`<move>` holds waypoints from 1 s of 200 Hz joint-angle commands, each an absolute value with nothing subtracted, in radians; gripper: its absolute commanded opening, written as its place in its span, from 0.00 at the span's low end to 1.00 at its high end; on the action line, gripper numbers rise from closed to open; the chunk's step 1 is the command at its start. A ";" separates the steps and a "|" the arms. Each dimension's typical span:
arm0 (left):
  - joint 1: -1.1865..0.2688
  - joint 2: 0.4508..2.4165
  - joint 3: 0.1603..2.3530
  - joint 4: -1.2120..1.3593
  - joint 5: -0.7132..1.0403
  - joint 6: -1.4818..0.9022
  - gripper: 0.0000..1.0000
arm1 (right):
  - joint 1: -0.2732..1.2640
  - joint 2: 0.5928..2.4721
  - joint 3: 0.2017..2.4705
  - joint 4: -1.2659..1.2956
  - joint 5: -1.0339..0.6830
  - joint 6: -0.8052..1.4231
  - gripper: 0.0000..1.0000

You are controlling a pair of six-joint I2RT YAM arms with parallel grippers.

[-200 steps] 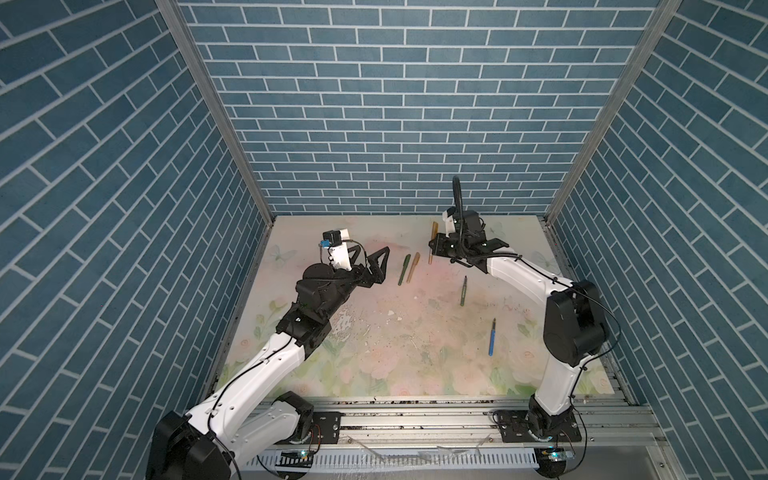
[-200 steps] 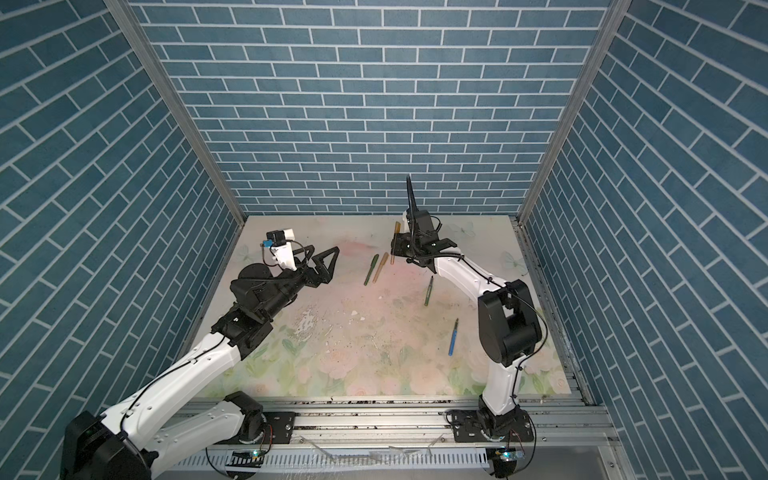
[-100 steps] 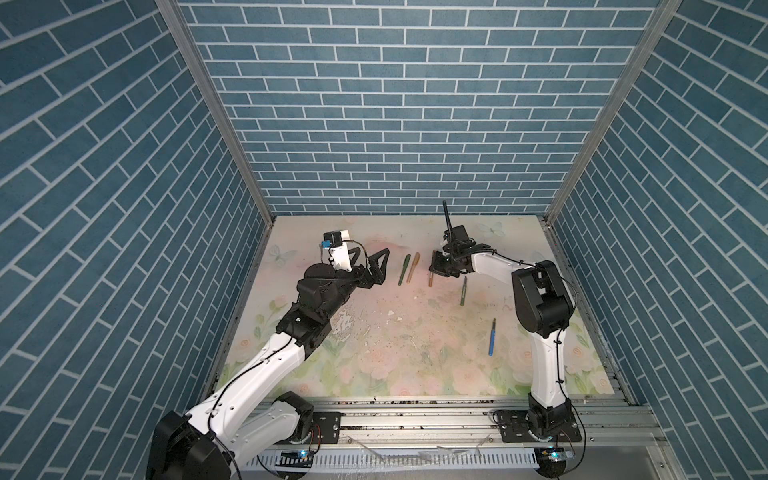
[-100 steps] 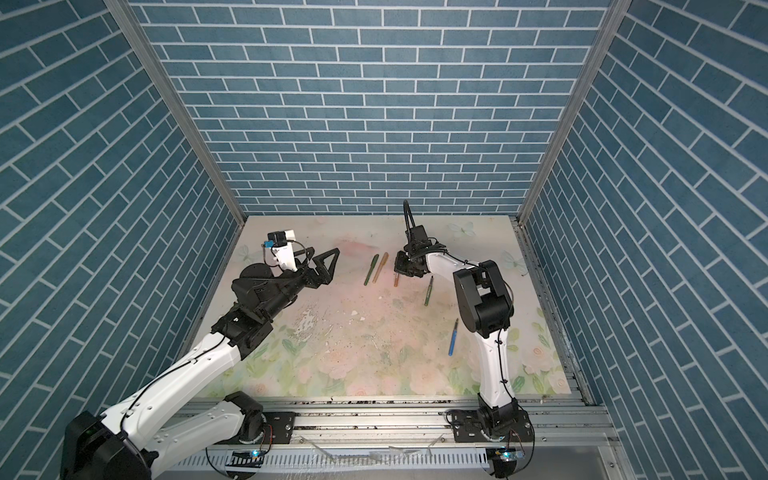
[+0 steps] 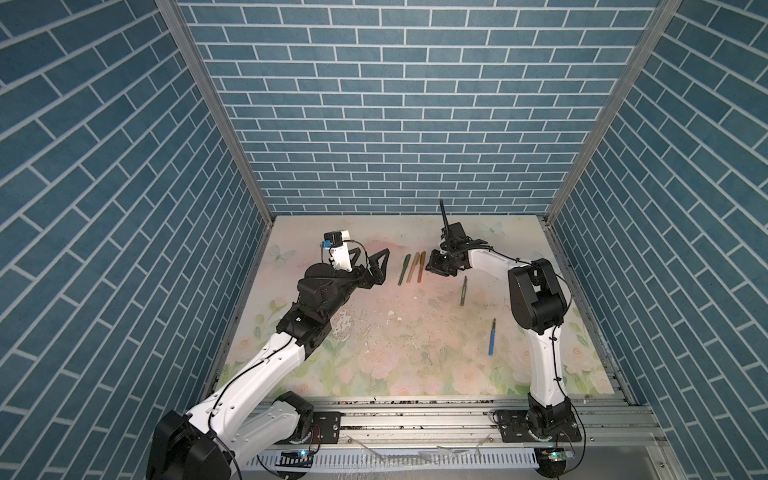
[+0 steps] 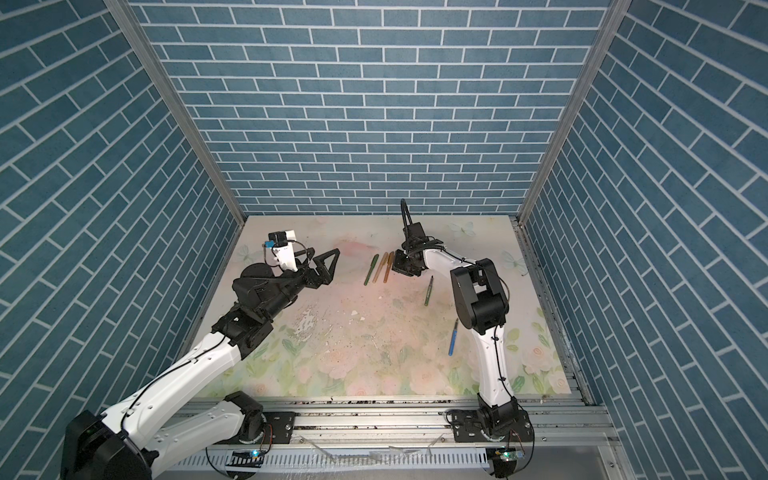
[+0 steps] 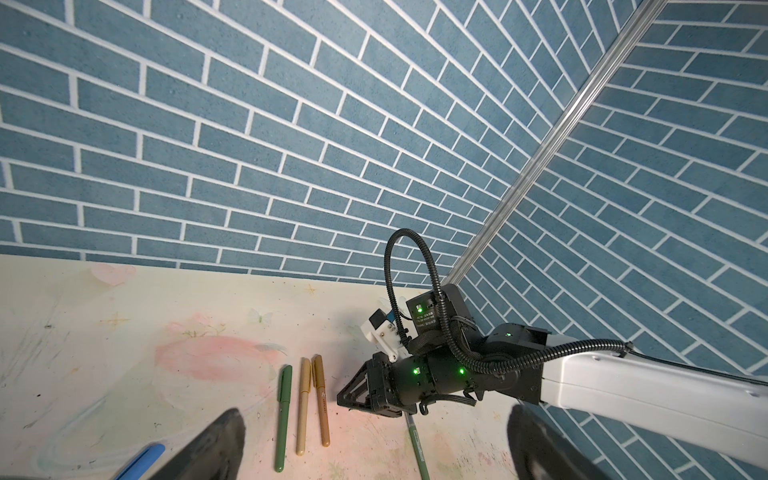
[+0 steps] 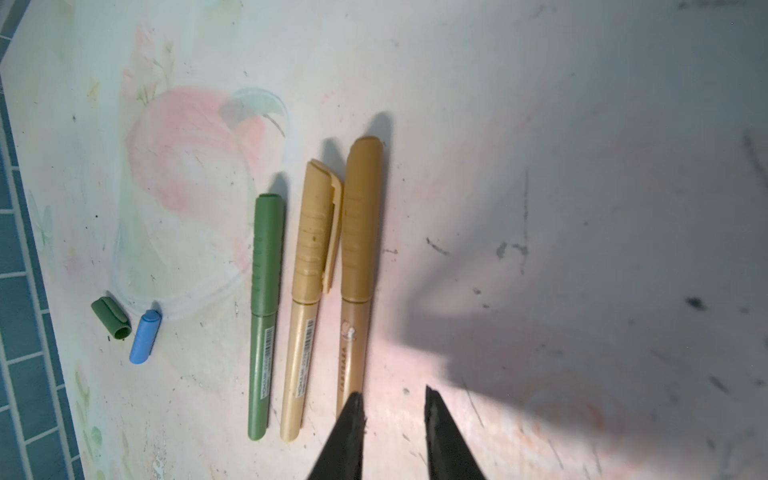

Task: Insert the pens into the pen caps
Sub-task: 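Set the capped brown pen down beside the tan pen with the right gripper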

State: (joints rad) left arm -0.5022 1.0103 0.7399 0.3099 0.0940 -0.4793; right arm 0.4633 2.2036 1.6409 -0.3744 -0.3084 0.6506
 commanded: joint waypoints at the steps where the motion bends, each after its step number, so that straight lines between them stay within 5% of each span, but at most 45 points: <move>1: -0.500 1.014 0.749 0.320 0.099 -0.476 1.00 | 0.461 2.165 1.648 -0.414 -0.320 0.648 0.28; 144: -0.410 1.114 0.879 -0.028 -0.123 -0.554 0.94 | 0.463 1.693 1.262 -0.467 -0.098 0.481 0.25; 166: -0.376 1.198 0.945 -0.172 -0.209 -0.560 0.82 | 0.463 1.641 1.215 -0.448 -0.111 0.470 0.25; 186: -0.325 1.292 1.001 -0.246 -0.199 -0.580 0.50 | 0.463 1.572 1.143 -0.403 -0.112 0.450 0.25; 200: -0.280 1.353 1.034 -0.262 -0.138 -0.600 0.44 | 0.463 1.529 1.106 -0.386 -0.095 0.421 0.25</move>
State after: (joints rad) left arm -0.3412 1.2732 0.9848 -0.1276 -0.1562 -0.5701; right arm 0.4637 1.6238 1.1458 -0.4156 -0.1265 0.4915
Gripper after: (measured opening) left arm 0.477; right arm 0.249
